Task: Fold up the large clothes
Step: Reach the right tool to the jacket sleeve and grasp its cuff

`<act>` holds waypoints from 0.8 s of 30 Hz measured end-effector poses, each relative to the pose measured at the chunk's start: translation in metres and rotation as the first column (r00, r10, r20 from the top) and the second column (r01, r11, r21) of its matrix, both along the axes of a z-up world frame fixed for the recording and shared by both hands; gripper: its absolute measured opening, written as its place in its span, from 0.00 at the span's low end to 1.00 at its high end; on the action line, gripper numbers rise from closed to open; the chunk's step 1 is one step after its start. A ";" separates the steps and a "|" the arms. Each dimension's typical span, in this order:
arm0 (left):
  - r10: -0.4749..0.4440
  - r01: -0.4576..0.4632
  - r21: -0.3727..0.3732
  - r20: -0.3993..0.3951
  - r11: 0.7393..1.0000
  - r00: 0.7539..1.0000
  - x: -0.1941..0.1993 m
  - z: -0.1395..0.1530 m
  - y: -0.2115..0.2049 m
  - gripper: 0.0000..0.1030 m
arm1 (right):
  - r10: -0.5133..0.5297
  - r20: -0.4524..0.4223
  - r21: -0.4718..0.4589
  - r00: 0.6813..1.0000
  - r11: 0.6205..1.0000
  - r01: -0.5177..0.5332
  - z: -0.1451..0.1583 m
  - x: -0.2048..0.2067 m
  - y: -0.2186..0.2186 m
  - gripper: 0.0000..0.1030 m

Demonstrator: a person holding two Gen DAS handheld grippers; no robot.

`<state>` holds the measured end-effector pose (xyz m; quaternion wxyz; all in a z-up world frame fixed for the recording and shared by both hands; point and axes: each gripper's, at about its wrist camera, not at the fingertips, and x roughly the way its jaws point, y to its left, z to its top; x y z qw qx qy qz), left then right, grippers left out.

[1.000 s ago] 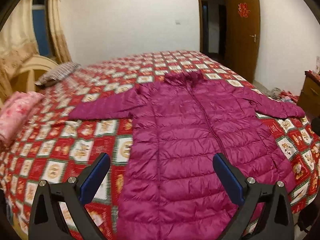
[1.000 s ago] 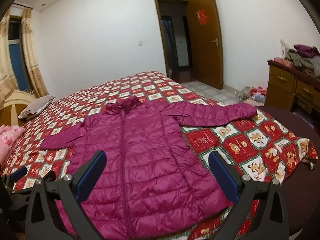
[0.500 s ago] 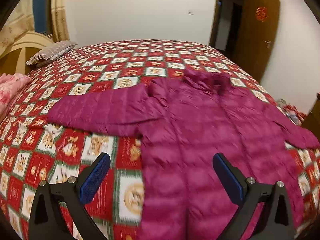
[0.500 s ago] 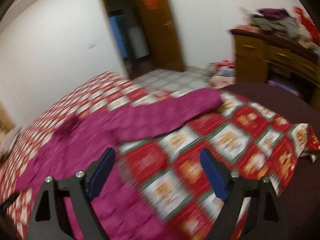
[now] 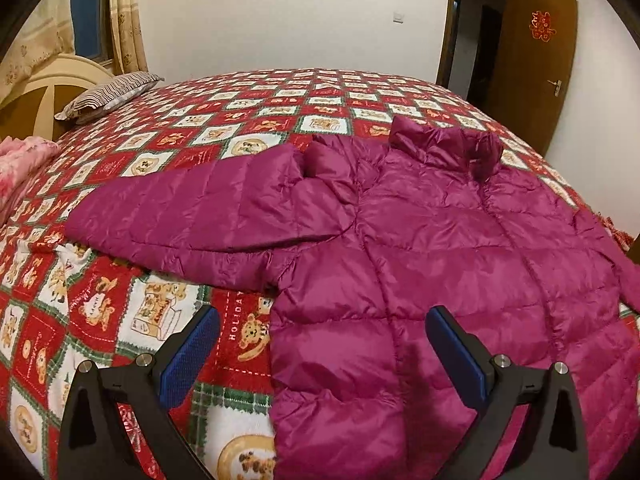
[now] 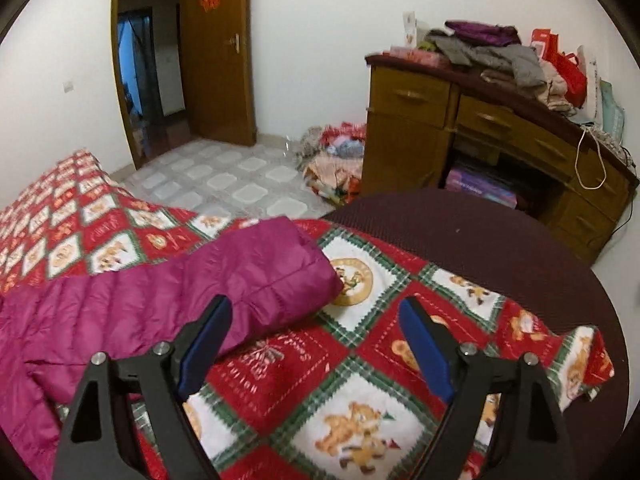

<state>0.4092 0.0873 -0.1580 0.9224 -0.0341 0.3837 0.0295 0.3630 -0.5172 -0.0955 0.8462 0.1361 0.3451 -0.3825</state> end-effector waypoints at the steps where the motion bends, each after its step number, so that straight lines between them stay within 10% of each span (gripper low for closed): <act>1: 0.003 -0.003 0.005 -0.005 1.000 1.000 0.001 -0.006 0.001 0.99 | -0.002 -0.006 0.016 1.000 1.000 0.002 -0.006 0.006 -0.006 0.83; 6: 0.028 -0.029 -0.029 -0.052 0.999 0.998 0.006 -0.025 0.008 0.99 | -0.007 -0.049 0.096 0.999 0.995 0.012 -0.028 0.025 -0.024 0.73; 14: 0.033 -0.041 -0.097 -0.080 0.995 0.996 0.009 -0.035 0.015 0.99 | 0.067 -0.051 0.101 0.996 0.993 -0.062 -0.036 0.038 -0.020 0.21; 24: 0.030 -0.037 -0.080 -0.089 0.996 0.996 0.010 -0.037 0.013 0.99 | 0.193 0.053 -0.003 0.980 0.981 -0.193 0.020 0.037 0.025 0.12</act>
